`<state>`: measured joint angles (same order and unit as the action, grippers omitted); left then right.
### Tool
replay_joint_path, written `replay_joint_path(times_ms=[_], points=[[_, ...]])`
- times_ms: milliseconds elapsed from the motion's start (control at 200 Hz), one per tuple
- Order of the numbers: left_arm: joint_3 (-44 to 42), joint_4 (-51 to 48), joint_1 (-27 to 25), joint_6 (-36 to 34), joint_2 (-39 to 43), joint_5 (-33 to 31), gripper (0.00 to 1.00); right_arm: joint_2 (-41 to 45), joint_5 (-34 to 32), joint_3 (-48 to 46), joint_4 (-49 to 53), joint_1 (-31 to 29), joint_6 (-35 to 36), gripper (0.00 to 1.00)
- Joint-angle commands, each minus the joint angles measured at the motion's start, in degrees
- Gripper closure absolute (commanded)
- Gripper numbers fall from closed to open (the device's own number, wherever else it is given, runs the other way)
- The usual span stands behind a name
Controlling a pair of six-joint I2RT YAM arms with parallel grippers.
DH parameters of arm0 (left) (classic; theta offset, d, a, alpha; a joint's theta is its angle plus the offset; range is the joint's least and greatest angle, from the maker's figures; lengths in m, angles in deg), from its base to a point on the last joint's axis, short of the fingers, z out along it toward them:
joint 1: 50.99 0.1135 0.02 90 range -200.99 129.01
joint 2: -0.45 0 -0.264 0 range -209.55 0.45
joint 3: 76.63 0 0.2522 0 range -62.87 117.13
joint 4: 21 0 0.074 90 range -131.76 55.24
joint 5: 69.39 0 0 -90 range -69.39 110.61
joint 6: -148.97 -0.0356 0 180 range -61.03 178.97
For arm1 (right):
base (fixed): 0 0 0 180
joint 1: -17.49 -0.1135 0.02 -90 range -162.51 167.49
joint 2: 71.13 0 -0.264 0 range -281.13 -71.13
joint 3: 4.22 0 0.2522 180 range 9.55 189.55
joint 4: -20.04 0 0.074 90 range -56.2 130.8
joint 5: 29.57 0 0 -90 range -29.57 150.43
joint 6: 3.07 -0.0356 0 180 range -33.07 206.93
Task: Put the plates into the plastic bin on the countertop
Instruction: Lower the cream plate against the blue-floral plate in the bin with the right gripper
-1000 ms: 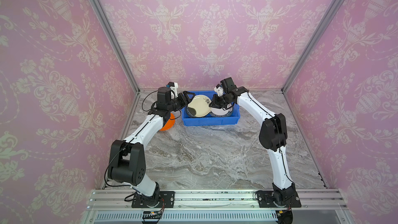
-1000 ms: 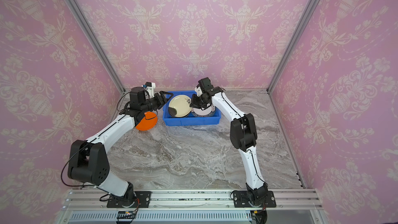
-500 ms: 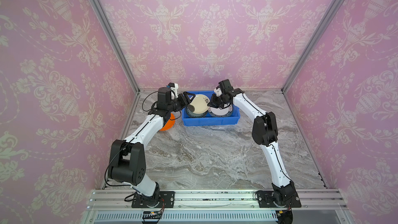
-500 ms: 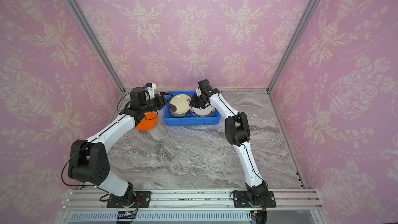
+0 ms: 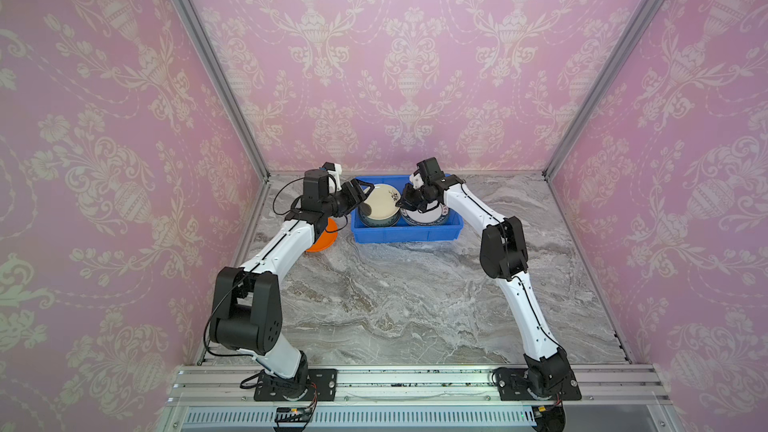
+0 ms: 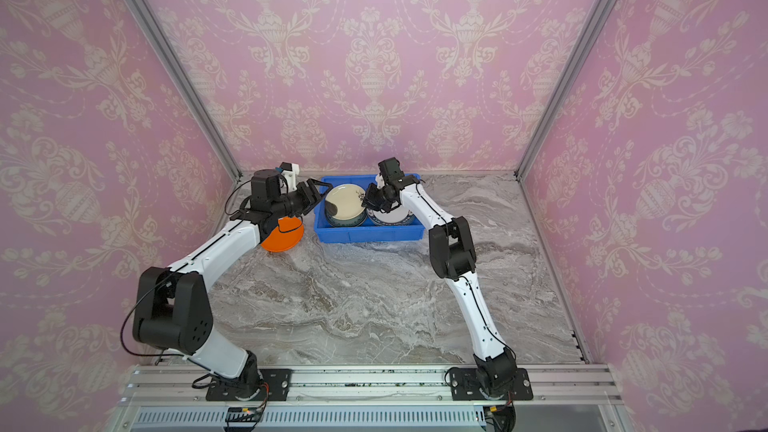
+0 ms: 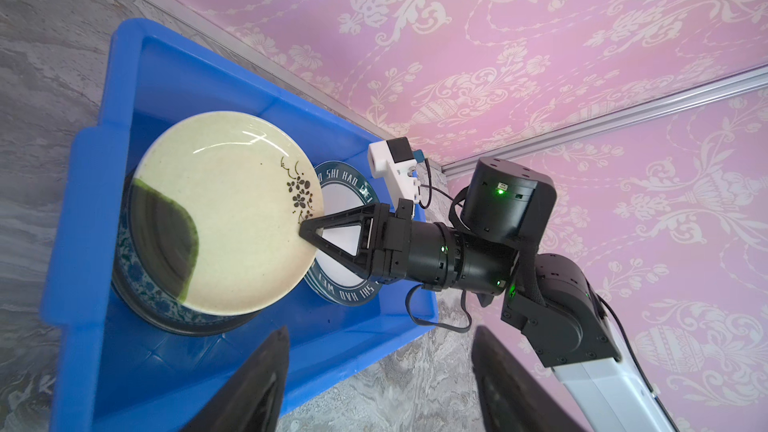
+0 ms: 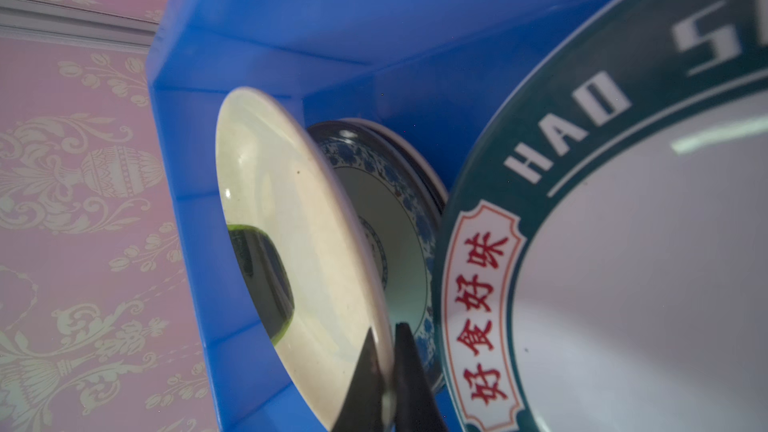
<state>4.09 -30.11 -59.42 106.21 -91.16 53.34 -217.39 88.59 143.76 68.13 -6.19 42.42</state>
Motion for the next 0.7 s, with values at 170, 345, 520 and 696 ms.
replay_joint_path(times_ms=[170, 345, 520, 696], points=[[-1.6, -0.2, 1.1, -1.6, 0.0, 1.2, 0.28, -2.6, 0.3, 4.9, 0.6, -1.6, -0.5, 0.83], [-1.8, 0.4, 1.2, -1.4, -0.1, 1.3, 0.28, -2.1, -1.1, 4.9, 2.7, -1.7, 0.6, 0.77], [-1.8, 1.6, 1.1, -0.6, -0.6, 1.5, 0.28, 0.0, -4.1, 4.5, 6.3, -1.7, 3.2, 0.72], [-2.6, 3.9, 1.1, 0.4, -1.0, 0.9, 0.29, 4.1, -6.4, 1.1, 7.1, -1.6, 5.2, 0.67]])
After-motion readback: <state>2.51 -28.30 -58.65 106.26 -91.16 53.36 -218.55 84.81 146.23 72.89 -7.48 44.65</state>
